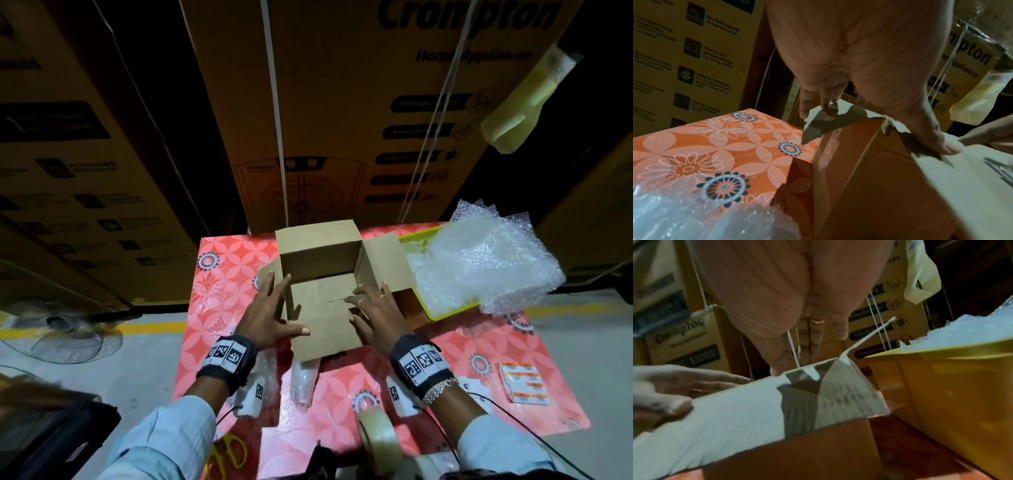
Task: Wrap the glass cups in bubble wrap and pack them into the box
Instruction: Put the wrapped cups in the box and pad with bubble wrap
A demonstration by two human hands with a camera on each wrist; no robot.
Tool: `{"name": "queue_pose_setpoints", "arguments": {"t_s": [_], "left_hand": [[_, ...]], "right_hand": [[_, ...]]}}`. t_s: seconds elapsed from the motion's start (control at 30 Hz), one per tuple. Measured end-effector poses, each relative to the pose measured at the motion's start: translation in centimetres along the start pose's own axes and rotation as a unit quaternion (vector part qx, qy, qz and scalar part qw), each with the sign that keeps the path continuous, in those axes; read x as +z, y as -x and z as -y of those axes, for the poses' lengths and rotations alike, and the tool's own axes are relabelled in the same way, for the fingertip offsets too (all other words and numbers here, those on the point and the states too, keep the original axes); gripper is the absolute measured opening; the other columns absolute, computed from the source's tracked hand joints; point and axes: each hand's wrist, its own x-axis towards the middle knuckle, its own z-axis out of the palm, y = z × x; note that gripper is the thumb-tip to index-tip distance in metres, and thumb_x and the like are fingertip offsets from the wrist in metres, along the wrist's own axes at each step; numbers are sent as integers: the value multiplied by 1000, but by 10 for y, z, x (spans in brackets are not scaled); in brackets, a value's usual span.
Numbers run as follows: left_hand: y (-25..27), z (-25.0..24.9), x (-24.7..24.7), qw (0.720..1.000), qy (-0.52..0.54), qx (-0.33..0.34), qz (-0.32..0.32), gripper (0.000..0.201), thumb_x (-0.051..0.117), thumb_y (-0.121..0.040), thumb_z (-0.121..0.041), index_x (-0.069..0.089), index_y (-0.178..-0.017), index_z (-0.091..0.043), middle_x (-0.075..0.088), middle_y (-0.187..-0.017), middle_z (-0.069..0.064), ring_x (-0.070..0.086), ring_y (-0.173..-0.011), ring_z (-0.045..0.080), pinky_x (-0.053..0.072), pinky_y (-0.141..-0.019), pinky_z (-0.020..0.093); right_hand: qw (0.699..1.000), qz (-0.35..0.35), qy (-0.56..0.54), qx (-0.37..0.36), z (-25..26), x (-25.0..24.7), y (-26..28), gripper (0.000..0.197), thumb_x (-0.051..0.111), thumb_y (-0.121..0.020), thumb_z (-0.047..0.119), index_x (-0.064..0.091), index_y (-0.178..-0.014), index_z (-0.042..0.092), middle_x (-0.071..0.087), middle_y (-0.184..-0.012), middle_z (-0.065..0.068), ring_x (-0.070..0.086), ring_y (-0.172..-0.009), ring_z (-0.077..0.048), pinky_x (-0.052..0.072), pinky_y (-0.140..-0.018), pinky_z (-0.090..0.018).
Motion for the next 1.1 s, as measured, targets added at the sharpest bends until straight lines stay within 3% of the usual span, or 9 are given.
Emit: {"name": "queue_pose_setpoints", "arguments": {"t_s": [0.07, 0.13, 0.27, 0.4, 0.53, 0.63, 0.77, 0.87, 1.1], "left_hand": [[10, 3, -5, 999, 19, 1, -26, 134, 93, -60, -58, 11, -164, -35, -2, -173, 2, 19, -156, 34, 37, -119, 56], [27, 8, -7, 997, 40, -10, -66, 134, 94, -59, -54, 13, -164, -32, 4, -173, 3, 20, -156, 30, 33, -121, 53], [71, 41, -3, 990, 79, -54, -106, 128, 95, -60, -50, 22, -162, -25, 17, -171, 3, 23, -154, 25, 29, -122, 47], [107, 84, 11, 989, 41, -124, -63, 137, 96, -51, -58, 23, -162, -24, 15, -172, 4, 20, -156, 27, 26, -125, 46], [118, 117, 23, 987, 10, -155, 27, 165, 76, -26, -92, 15, -164, -27, 5, -174, 2, 9, -159, 30, 25, -125, 55], [118, 127, 35, 988, 18, -145, 55, 162, 97, -34, -68, 10, -164, -25, 6, -173, 0, 10, -159, 24, 26, -126, 50], [118, 125, 45, 991, -6, -135, 20, 148, 104, -39, -44, 21, -160, -25, 31, -163, 0, 41, -143, 28, 47, -110, 50], [120, 123, 43, 992, -10, -127, 3, 134, 103, -47, -36, 27, -157, -25, 40, -154, -1, 51, -132, 29, 52, -101, 49], [132, 130, 29, 990, 1, -140, 7, 123, 100, -54, -32, 34, -158, -22, 47, -152, 1, 50, -132, 26, 45, -111, 44]], "right_hand": [[997, -58, -42, -10, 20, -5, 17, 27, 66, -95, 21, 67, -121, 18, 59, -122, -1, 56, -108, -19, 46, -100, -38], [995, -54, -81, -12, 40, -6, 39, 17, 65, -94, 24, 69, -110, 19, 61, -111, 4, 58, -94, -13, 50, -79, -30], [980, 140, -108, 92, 65, 18, 68, 15, 65, -91, 38, 69, -92, 23, 69, -89, 9, 64, -81, -15, 46, -66, -30], [935, 271, -132, 189, 64, 72, 73, 46, 69, -89, 43, 57, -124, 16, 64, -120, -4, 59, -113, -26, 33, -75, -28], [928, 267, -150, 211, 81, 113, 56, 55, 74, -90, 33, 51, -135, 13, 56, -131, -11, 57, -118, -31, 36, -83, -27], [917, 264, -160, 254, 98, 126, 39, 53, 73, -89, 27, 56, -137, 13, 56, -138, -16, 57, -125, -31, 43, -98, -29], [909, 281, -146, 270, 113, 135, 26, 43, 72, -90, 28, 63, -127, 7, 64, -130, -18, 60, -120, -33, 43, -87, -29], [900, 277, -194, 273, 124, 133, 25, 41, 72, -92, 21, 63, -130, 6, 66, -131, -16, 60, -119, -30, 32, -75, -14], [899, 262, -240, 255, 139, 135, 23, 99, 74, -89, 15, 11, -162, 35, 54, -146, -13, 57, -127, -33, 44, -101, -31]]}}
